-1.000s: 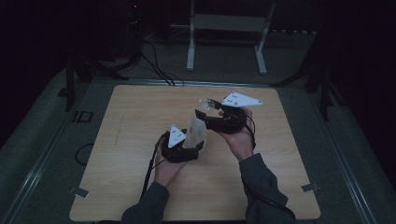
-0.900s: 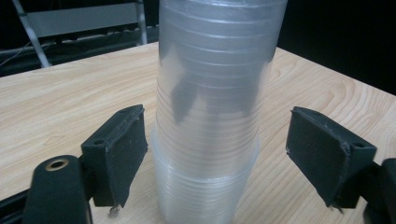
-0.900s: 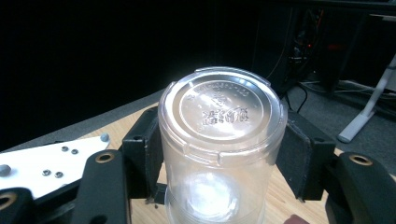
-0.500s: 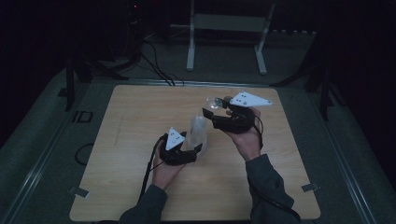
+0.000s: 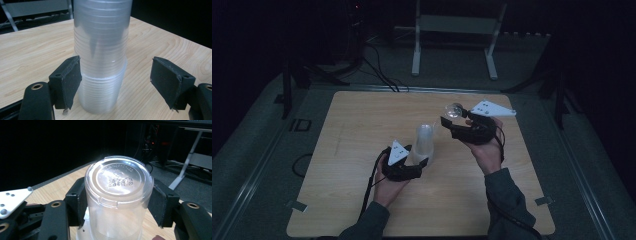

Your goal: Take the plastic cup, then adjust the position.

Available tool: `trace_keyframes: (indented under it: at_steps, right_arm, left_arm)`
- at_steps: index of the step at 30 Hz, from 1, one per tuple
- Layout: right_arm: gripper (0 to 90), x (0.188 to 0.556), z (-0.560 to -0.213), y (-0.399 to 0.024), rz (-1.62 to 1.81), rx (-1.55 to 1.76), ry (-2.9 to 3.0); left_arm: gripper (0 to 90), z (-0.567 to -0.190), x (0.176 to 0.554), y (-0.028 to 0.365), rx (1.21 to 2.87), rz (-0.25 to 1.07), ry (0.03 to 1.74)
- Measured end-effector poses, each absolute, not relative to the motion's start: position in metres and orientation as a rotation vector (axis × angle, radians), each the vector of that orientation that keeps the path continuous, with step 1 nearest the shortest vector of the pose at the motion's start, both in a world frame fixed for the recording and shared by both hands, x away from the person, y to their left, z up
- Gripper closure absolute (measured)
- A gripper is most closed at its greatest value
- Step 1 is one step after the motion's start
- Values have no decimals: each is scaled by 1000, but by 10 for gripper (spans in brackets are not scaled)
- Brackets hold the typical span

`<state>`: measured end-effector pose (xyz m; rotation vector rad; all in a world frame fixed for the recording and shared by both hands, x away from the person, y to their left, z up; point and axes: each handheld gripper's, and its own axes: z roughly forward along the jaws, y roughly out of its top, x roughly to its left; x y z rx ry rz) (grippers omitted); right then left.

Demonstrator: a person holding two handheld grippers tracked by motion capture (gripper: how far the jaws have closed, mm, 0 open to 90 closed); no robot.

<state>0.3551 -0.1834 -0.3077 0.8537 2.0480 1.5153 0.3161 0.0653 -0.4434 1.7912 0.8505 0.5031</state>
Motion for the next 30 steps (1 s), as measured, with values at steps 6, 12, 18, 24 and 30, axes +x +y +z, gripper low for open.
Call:
trace_keyframes:
  at_steps: [6,12,18,24,30]
  right_arm:
    - [388,355,-313,-197,1496,890,2039]
    - [388,355,-318,-208,1475,916,2032]
    - [388,355,-323,-216,1460,938,2028]
    - [389,354,-327,-221,1448,950,2028]
    - [389,353,-334,-227,1430,966,2029]
  left_arm:
    - [245,-443,313,63,1797,490,835]
    - [245,-442,310,61,1803,482,817]
    - [245,-442,309,59,1796,466,810]
    - [245,-444,310,58,1801,464,808]
    - [245,-444,310,57,1803,451,803]
